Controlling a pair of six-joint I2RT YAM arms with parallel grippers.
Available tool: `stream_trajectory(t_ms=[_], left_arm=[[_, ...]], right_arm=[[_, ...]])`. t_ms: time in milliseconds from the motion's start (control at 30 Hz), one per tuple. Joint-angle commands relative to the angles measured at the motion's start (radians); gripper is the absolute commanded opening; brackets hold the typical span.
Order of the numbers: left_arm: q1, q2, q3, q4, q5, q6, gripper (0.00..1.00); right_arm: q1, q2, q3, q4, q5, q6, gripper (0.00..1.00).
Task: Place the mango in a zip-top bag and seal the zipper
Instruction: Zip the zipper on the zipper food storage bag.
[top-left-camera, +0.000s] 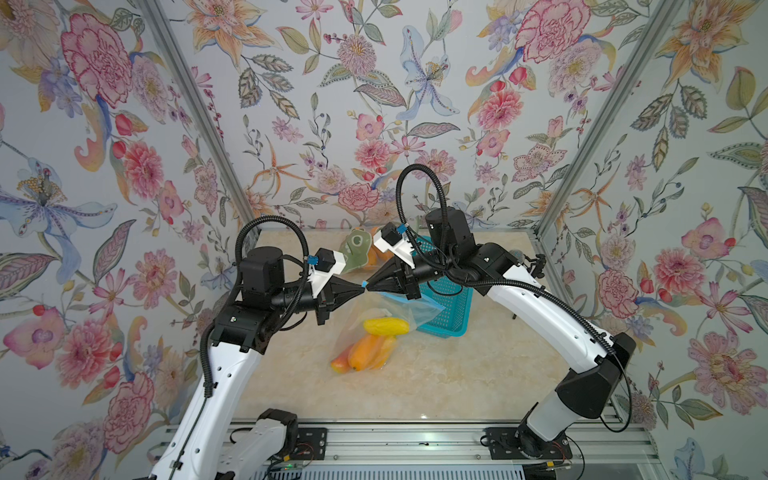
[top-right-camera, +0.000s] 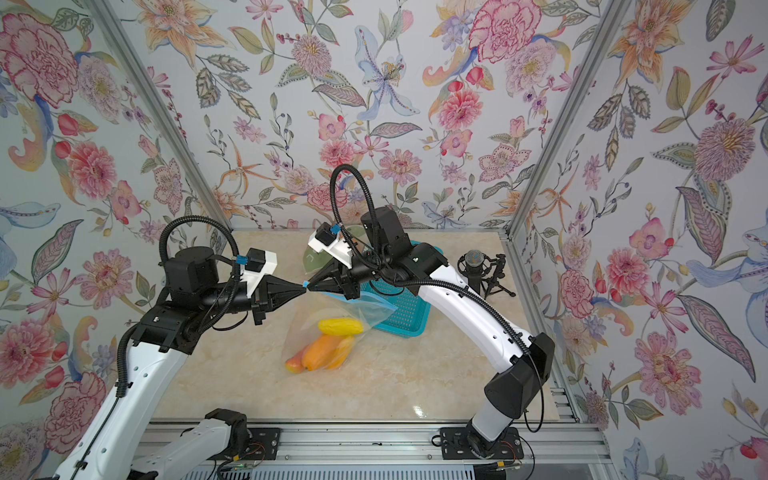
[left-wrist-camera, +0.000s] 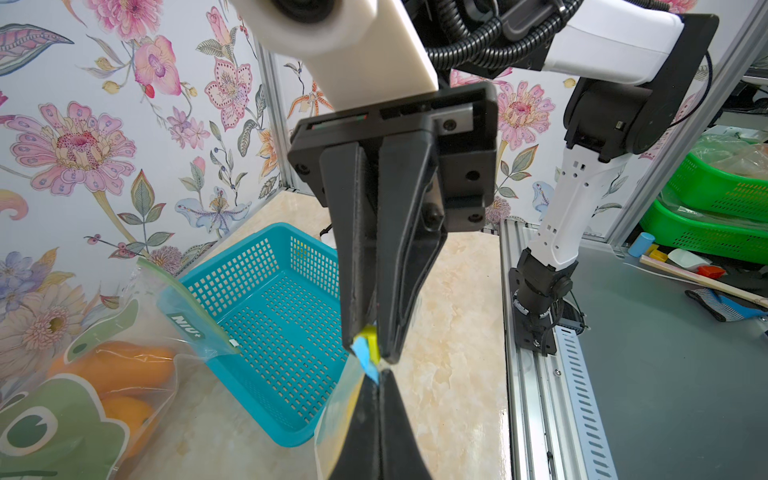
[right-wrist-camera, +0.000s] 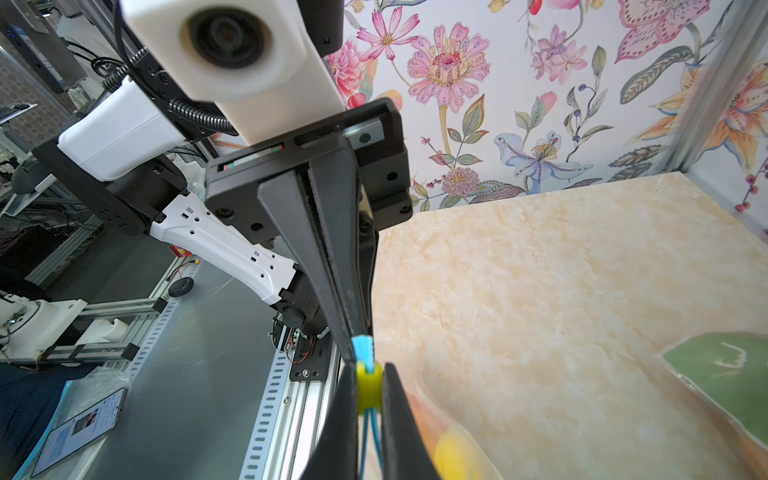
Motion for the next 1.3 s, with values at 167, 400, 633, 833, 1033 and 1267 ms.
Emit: stream_trajectory(t_ms=[167,400,633,833,1033,1267], left_arm=[[-0.011,-0.024,0.016,-0.002,-0.013,0.021,0.00],[-0.011,-0.015,0.048,-0.002,-0.003,-0.004,0.36],[-0.011,0.001,0.072,-0.019,0.034,-0.001,0.24],[-0.011,0.017,0.065,-0.022,0.071,0.001,0.24],[-0.011,0.026,0.064,-0.020,0.095,-0.003,0.21],[-0.011,0.031,0.051,-0.011,0.101,-0.003,0.17]], right_arm=[[-0.002,-0.059,-0.043,0.007,0.049,-0.046,0.04],[0.027,-0.067,-0.043,0.006,0.095,-0.078,0.02],[0.037,-0.071,-0.040,0.007,0.102,-0.088,0.02],[0.041,-0.089,-0.043,0.007,0.108,-0.097,0.03],[0.042,-0.096,-0.048,0.009,0.109,-0.105,0.02],[0.049,-0.104,-0.052,0.017,0.112,-0.106,0.03]])
